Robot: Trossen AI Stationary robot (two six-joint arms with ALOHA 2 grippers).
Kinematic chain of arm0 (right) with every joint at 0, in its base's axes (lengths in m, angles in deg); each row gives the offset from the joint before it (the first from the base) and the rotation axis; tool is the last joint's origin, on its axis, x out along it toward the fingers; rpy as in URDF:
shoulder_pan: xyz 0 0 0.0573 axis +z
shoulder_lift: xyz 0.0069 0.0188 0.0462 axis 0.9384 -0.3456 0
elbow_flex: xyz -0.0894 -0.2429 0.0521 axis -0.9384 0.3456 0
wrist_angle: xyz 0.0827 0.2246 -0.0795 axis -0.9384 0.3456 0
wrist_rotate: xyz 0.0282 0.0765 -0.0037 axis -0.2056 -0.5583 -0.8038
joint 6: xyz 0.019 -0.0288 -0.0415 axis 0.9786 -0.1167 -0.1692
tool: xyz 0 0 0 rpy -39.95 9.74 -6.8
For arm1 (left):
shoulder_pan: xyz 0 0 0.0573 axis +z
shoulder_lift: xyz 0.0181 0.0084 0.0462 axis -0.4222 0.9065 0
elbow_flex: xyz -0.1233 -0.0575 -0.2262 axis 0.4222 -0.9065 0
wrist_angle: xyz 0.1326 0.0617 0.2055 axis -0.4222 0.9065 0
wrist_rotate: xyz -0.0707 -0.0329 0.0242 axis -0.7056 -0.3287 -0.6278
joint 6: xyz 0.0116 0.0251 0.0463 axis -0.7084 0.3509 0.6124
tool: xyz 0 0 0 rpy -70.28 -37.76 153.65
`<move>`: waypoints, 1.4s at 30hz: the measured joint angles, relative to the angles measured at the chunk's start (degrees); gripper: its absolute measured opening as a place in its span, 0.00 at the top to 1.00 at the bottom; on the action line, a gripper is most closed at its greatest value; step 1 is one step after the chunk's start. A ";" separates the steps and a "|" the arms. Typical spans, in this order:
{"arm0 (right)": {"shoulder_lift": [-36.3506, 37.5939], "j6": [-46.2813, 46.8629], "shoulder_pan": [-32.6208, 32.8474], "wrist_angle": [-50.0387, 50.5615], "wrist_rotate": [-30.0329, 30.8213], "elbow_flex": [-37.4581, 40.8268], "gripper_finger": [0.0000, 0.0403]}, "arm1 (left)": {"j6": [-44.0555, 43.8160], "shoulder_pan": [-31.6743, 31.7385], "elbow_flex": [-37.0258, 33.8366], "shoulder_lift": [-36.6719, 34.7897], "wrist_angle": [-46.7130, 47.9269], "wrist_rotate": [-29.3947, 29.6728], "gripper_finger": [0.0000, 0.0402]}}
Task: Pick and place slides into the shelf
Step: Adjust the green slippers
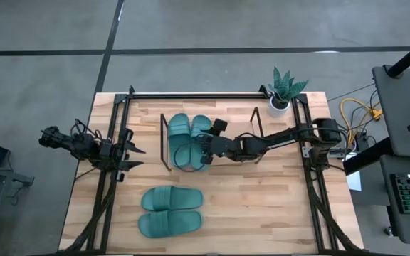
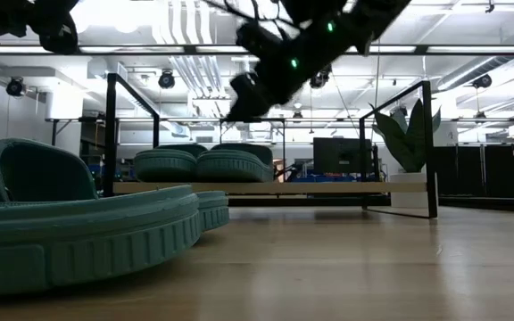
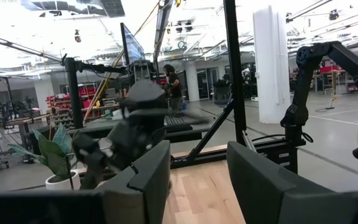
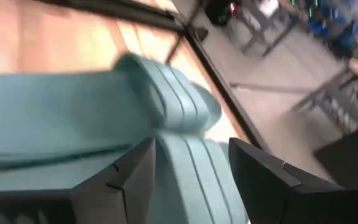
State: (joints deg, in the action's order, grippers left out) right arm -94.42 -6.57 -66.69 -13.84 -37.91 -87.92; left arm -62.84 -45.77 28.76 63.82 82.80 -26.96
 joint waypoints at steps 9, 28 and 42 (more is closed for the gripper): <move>-3.39 -19.19 0.63 0.24 -10.91 -5.64 0.52 | 0.00 0.02 0.00 0.00 0.33 -0.02 0.64; -12.14 -29.59 -3.73 6.34 -6.66 -16.79 0.52 | -0.02 0.06 -0.02 -0.02 0.33 0.02 0.64; -14.67 -29.83 -5.38 6.25 -11.98 -18.73 0.52 | -0.02 0.04 -0.02 0.00 0.38 0.00 0.64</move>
State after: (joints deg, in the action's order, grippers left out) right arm -109.09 -36.41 -72.07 -7.59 -49.89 -106.64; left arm -62.86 -45.73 28.74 63.82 83.18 -26.96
